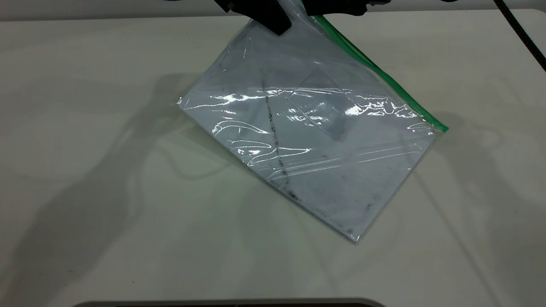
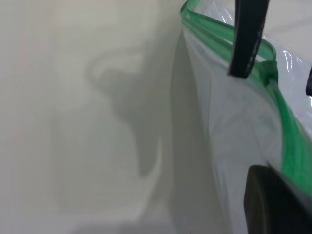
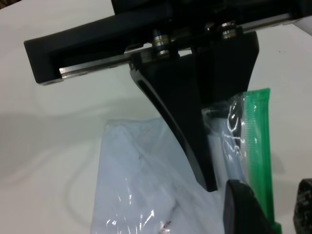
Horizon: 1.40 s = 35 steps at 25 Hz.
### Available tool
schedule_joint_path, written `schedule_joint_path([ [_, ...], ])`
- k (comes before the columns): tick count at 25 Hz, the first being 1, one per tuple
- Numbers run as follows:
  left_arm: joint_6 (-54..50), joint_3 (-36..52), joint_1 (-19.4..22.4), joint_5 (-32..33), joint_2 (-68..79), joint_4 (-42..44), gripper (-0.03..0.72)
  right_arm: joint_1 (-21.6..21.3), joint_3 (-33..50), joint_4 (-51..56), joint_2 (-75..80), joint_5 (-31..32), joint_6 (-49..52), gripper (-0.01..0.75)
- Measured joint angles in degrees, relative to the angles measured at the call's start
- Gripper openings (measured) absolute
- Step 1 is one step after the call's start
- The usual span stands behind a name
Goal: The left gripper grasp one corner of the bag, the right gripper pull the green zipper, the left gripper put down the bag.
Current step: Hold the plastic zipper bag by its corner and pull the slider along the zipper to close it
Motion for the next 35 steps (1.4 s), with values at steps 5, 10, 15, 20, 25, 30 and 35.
schedule_joint_path([
  [5,0.0,0.0,0.0,0.0,0.0,0.0,0.053,0.0,0.0,-0.06,0.04,0.0,0.0,0.338],
  [10,0.0,0.0,0.0,0.0,0.0,0.0,0.053,0.0,0.0,-0.11,1.69,1.22,0.0,0.344],
  [15,0.0,0.0,0.0,0.0,0.0,0.0,0.053,0.0,-0.07,0.0,2.18,1.54,0.0,0.344],
  [20,0.0,0.0,0.0,0.0,0.0,0.0,0.053,0.0,-0.07,1.0,2.18,2.92,0.0,0.316],
  [25,-0.07,0.0,0.0,0.0,0.0,0.0,0.053,0.0,-0.07,1.19,2.18,3.12,0.0,0.288],
  [30,-0.07,0.0,0.0,0.0,0.0,0.02,0.053,-0.11,-0.07,1.03,2.18,3.12,0.0,0.217],
  [35,-0.07,0.0,-0.03,0.0,0.0,0.19,0.053,-0.11,-0.13,-0.13,2.18,3.0,0.0,0.162],
])
